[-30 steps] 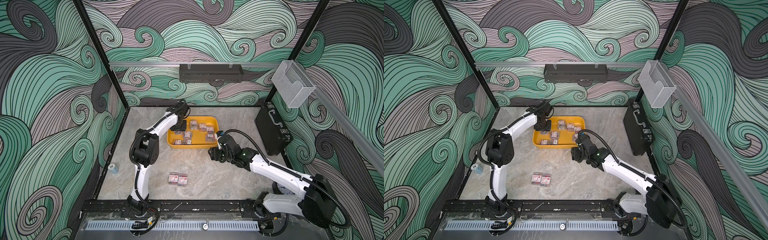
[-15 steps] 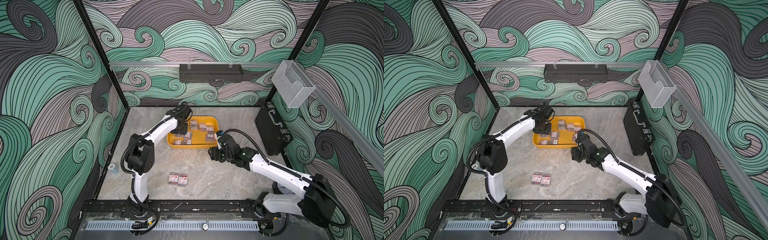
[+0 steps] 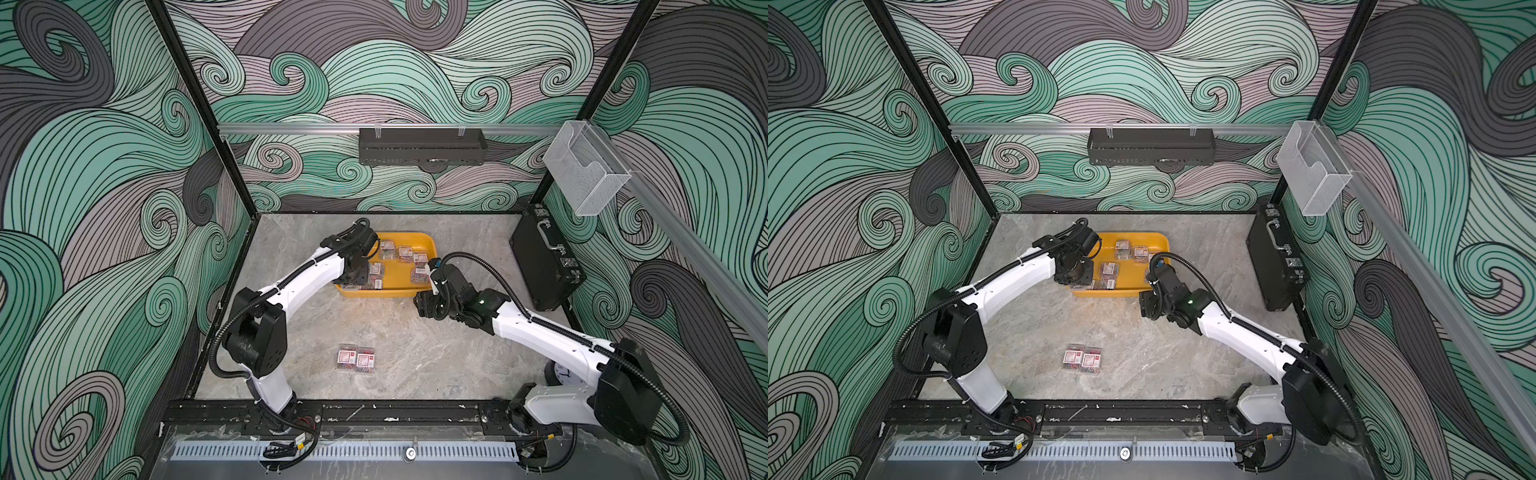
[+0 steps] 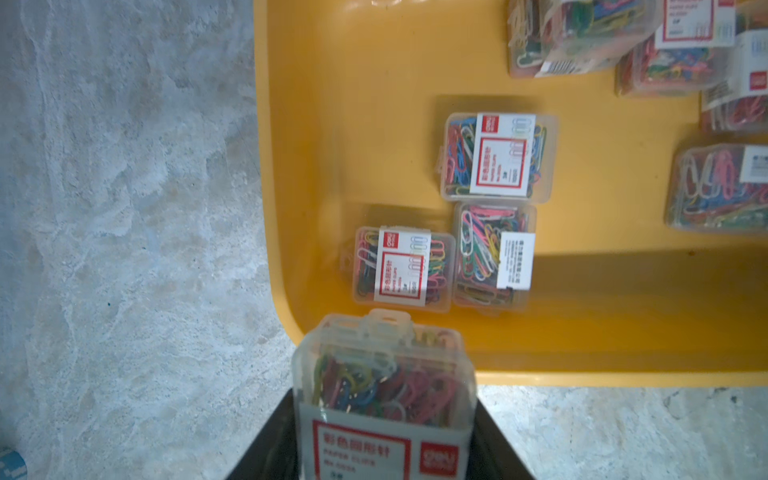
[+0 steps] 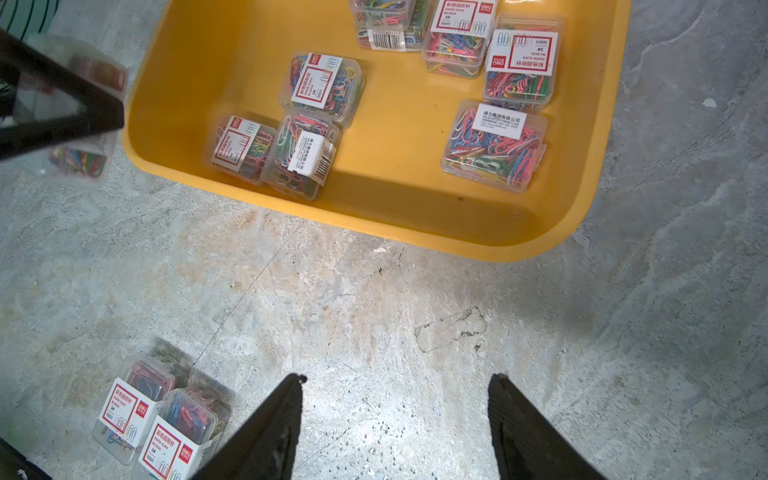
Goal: Take the paper clips out of the storage box
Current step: Pick up the boxed paper clips from the storage box, then place the boxed paper clips at the center of the board.
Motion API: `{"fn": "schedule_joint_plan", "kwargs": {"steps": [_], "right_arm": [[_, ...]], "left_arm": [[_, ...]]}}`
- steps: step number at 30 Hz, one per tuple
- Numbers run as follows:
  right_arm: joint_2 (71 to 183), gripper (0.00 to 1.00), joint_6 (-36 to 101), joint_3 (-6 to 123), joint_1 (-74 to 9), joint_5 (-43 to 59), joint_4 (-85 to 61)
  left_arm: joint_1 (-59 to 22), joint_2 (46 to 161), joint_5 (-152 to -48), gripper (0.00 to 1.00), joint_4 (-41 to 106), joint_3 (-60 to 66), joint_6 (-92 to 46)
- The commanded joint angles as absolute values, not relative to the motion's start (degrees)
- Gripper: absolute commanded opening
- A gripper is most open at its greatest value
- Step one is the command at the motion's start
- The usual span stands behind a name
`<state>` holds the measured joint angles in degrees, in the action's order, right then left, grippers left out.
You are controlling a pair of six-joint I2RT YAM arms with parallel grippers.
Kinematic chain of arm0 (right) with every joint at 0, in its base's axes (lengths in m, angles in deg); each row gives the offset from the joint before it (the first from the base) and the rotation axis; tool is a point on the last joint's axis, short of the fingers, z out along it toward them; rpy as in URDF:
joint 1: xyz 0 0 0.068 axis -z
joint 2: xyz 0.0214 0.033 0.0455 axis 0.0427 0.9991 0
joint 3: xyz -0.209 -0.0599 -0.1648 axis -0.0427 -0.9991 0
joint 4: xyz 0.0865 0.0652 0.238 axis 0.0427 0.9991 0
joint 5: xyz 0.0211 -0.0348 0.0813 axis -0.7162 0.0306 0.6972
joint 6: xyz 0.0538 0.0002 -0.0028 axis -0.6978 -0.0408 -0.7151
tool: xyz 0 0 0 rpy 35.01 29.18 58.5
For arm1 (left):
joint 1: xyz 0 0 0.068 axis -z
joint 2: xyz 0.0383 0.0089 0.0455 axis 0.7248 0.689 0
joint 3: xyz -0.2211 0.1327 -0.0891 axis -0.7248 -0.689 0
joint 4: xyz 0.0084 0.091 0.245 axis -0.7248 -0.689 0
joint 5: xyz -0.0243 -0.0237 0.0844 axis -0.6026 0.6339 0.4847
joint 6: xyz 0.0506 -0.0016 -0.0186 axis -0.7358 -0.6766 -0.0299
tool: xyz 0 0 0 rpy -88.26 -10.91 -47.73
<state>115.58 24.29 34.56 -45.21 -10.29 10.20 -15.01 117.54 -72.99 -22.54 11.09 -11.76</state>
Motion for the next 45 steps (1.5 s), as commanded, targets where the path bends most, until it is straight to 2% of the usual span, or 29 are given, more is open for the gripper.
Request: {"fn": "schedule_joint_plan", "kwargs": {"steps": [1, 13, 18, 45], "right_arm": [[116.8, 0.71, 25.1, 36.9, -44.9, -11.1, 11.4], [119.3, 0.71, 25.4, 38.6, -44.8, -10.3, 11.0], [120.9, 0.70, 25.1, 39.7, -44.8, -9.5, 10.5], [120.6, 0.70, 24.8, 39.4, -44.8, -9.5, 11.4]], "left_arm": [[-13.6, 113.9, -71.7, 0.45, -22.6, 8.7, -8.5], [-10.8, 102.7, -74.8, 0.44, -21.7, -9.0, -0.1], [-9.9, 102.5, -76.9, 0.44, -19.8, -13.4, 1.7], [-5.0, 115.2, -76.4, 0.42, -14.7, -12.3, 0.3]]}}
